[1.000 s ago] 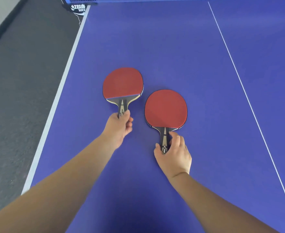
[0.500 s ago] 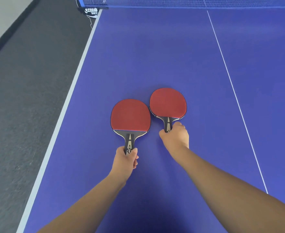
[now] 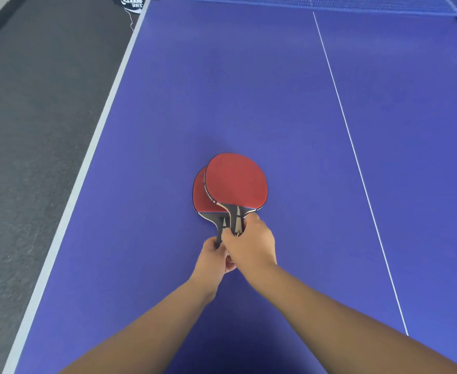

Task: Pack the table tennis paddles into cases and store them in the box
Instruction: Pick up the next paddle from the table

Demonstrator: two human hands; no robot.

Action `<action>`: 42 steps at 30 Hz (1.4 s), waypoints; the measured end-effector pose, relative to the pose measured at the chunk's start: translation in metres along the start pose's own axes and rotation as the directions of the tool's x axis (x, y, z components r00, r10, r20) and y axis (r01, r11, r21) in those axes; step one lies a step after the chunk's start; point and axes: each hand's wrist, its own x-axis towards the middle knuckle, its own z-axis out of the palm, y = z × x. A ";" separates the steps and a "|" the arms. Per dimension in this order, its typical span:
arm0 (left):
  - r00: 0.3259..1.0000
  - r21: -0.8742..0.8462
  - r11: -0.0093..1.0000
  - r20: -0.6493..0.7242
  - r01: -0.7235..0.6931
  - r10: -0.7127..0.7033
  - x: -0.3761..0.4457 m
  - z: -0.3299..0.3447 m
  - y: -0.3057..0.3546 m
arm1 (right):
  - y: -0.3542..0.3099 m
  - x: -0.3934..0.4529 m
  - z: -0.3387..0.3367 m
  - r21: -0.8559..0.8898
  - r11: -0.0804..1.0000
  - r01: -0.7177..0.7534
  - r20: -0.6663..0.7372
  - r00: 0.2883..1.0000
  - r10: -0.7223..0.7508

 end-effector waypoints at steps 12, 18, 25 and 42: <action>0.997 -0.272 0.959 0.045 0.075 -0.065 -0.013 -0.014 0.003 | 0.002 0.000 0.018 -0.119 0.992 0.040 0.041 0.999 -0.035; 0.990 -0.366 0.922 -0.010 0.128 -0.141 -0.009 -0.014 0.006 | 0.007 -0.002 0.010 -0.137 0.990 0.047 0.021 0.999 -0.044; 0.994 -0.030 0.994 -0.013 0.104 -0.104 0.004 -0.012 0.016 | 0.029 0.005 -0.019 -0.272 0.962 0.034 0.000 0.999 -0.035; 0.999 -0.028 0.999 -0.030 0.038 -0.039 0.003 0.019 0.028 | 0.104 -0.018 -0.056 -0.309 0.948 0.075 0.046 0.997 -0.064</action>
